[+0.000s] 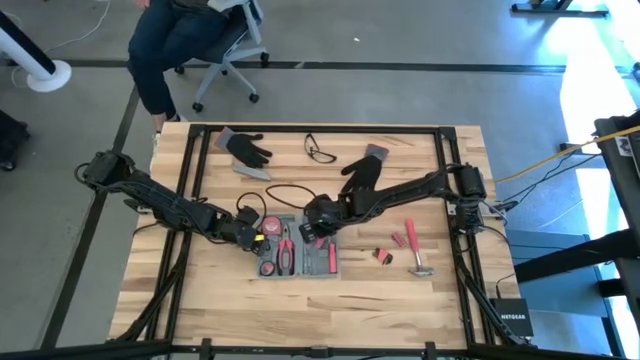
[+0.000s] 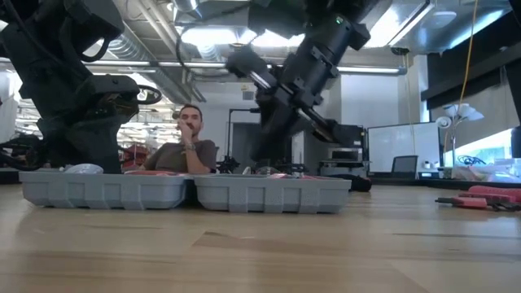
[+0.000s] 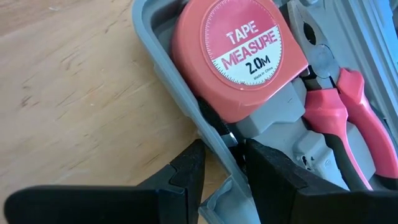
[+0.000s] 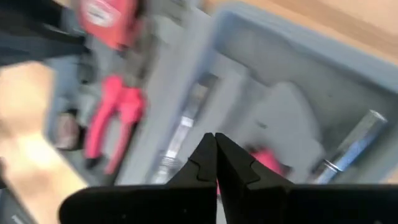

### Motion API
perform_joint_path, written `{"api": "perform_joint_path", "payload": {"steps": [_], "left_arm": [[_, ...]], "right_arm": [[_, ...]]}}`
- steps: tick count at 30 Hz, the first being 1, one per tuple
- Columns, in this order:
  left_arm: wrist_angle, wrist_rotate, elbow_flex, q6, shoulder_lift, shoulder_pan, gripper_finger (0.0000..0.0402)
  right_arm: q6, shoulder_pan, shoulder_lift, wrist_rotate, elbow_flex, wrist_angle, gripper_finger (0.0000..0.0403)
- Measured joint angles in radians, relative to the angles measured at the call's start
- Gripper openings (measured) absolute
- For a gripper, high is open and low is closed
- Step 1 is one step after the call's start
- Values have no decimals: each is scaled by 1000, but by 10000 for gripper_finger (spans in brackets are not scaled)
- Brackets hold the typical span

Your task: Prefit tool cases

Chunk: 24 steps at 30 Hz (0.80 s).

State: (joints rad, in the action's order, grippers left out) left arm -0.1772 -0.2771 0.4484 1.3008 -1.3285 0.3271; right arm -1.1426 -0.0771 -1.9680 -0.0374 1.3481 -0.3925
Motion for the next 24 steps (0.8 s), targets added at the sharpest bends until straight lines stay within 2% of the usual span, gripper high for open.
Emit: {"api": "perform_joint_path", "payload": {"steps": [10,24], "left_arm": [[0,-1,0,3,0,0,106],[0,-6,0,8,0,0,106]], "right_arm": [[0,-37,-60,-88,13,23,0],[-5,-47,-62,-56,13,19,0]]}}
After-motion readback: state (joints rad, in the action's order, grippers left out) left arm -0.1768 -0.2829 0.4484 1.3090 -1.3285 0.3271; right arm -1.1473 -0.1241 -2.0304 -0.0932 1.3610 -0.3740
